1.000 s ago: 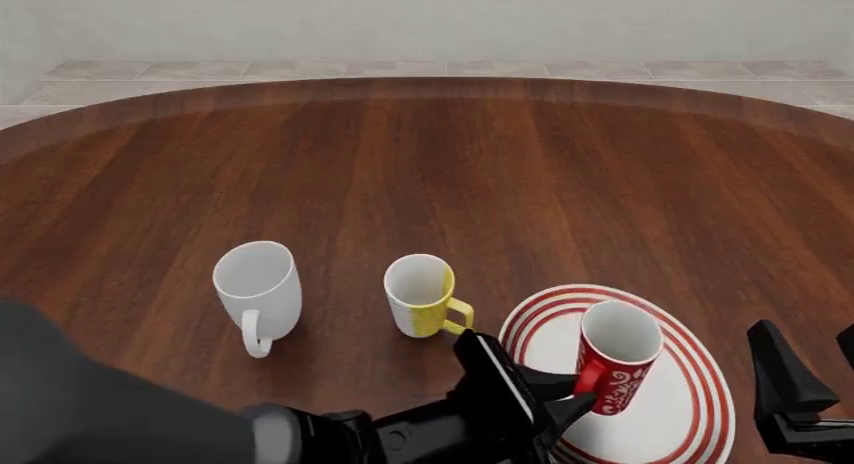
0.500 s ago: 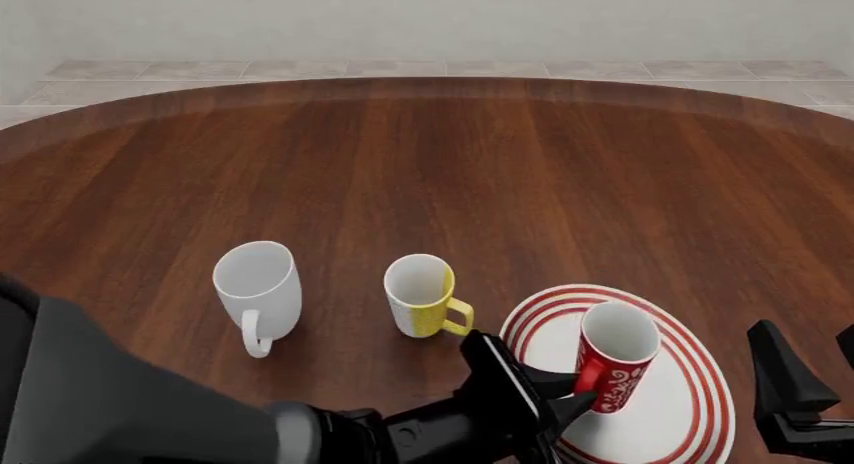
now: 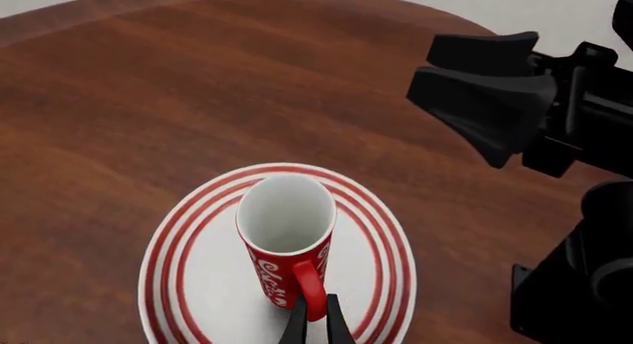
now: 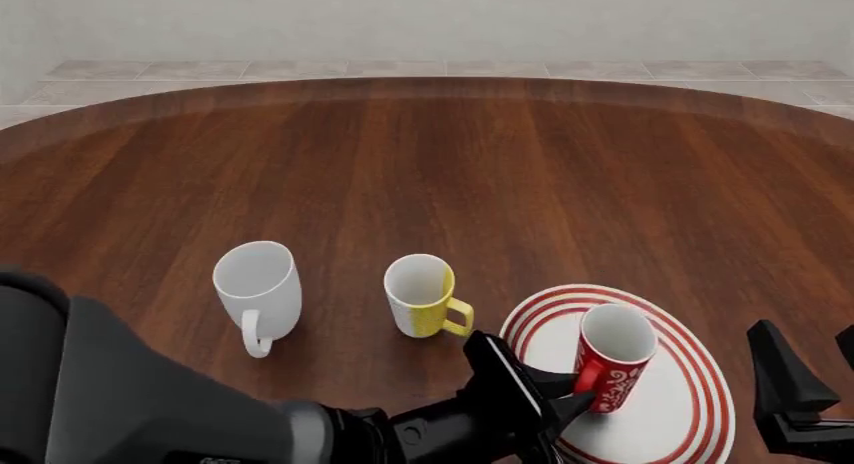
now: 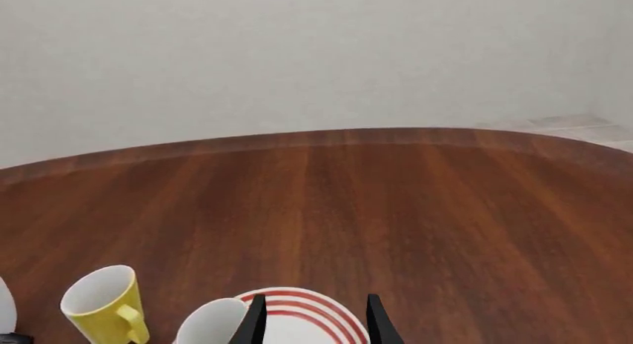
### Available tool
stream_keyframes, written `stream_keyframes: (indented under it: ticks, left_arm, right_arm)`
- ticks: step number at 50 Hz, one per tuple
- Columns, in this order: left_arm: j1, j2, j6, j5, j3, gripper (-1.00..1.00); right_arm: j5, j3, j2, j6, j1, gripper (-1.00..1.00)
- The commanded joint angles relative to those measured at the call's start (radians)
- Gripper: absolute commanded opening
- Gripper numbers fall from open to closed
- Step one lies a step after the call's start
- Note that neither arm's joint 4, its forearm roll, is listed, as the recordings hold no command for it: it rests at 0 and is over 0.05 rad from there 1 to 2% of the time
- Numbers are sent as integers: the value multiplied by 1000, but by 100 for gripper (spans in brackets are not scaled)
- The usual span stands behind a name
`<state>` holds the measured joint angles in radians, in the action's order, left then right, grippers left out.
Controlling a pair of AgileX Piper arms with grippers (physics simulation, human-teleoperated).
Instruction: Pick up the red mug and put it on the plate
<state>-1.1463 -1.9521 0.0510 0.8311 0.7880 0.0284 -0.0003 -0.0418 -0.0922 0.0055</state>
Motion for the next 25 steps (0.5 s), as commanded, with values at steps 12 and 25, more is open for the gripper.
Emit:
stream_keyframes:
  ticks: [12,25]
  left_arm:
    - [7,-37,-12,15,11,-100]
    - [6,-42,-14,24,7,-100]
  right_arm:
    - [9,0,-10,-1,-1,100]
    - [1,-1,-2,-3,-2,100]
